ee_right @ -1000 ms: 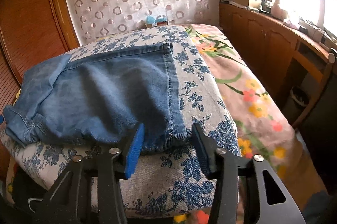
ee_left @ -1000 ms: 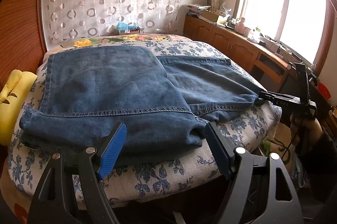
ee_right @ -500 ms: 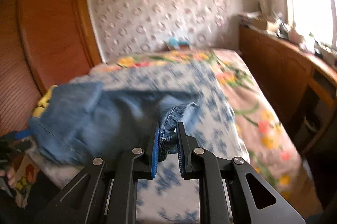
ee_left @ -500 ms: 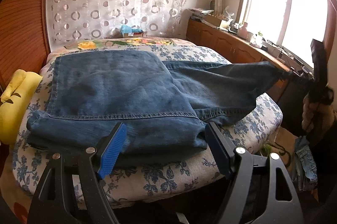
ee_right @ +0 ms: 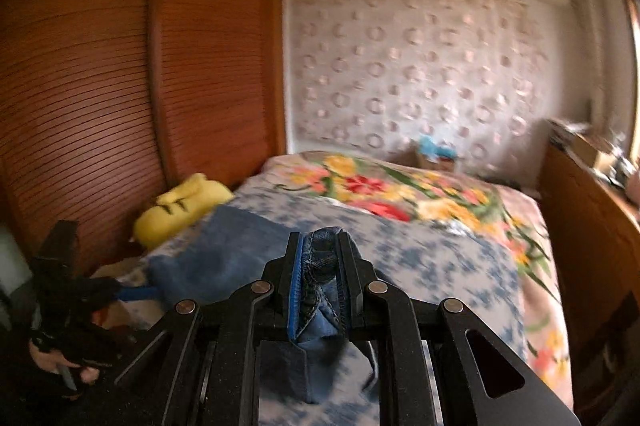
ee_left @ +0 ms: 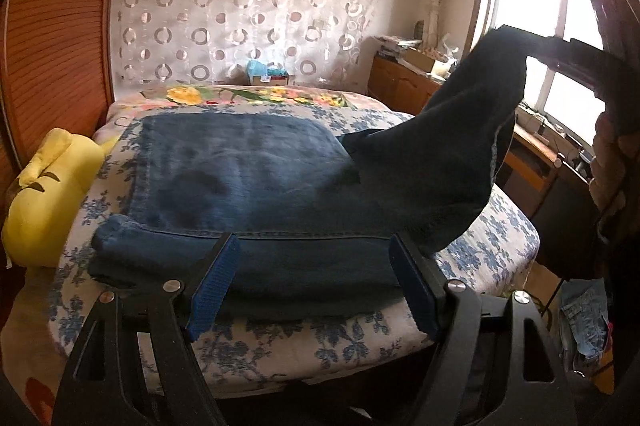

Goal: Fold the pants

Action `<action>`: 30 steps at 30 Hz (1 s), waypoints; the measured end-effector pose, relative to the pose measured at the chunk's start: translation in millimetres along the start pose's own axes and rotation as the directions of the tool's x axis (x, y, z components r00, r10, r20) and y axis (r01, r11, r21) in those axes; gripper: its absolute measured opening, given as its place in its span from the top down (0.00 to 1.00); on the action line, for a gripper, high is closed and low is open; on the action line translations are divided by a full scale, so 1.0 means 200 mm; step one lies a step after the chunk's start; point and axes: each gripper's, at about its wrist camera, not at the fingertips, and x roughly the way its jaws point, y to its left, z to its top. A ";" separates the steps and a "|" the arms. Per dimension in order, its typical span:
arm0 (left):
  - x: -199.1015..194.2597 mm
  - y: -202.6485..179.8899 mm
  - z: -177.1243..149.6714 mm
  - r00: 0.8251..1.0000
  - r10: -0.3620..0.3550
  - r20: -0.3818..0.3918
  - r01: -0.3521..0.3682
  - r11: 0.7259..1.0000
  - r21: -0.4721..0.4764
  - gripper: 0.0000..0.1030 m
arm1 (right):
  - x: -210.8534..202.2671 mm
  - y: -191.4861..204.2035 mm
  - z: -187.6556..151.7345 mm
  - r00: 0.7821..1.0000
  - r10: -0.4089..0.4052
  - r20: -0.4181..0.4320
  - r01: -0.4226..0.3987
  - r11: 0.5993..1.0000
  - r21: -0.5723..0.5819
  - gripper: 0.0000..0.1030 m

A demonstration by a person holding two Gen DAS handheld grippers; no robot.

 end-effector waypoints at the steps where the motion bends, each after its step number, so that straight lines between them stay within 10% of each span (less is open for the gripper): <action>1: -0.01 0.01 0.00 1.000 0.003 0.002 -0.003 1.000 -0.005 0.25 | 0.02 0.05 0.02 1.000 0.022 -0.001 -0.022 1.000 -0.016 0.85; 13: 0.01 0.12 -0.05 1.000 0.021 -0.008 -0.022 0.998 -0.056 0.25 | 0.34 0.02 0.02 0.979 0.158 -0.128 -0.158 0.987 0.008 0.85; 17: 0.01 0.13 -0.06 1.000 0.022 -0.013 -0.022 0.998 -0.062 0.25 | 0.38 0.01 0.09 0.975 0.141 -0.174 -0.140 0.990 0.017 0.64; 30: 0.04 0.12 -0.07 1.000 0.017 -0.025 -0.018 0.998 -0.056 0.25 | 0.19 0.05 0.06 0.983 0.136 -0.121 -0.131 0.990 0.048 0.47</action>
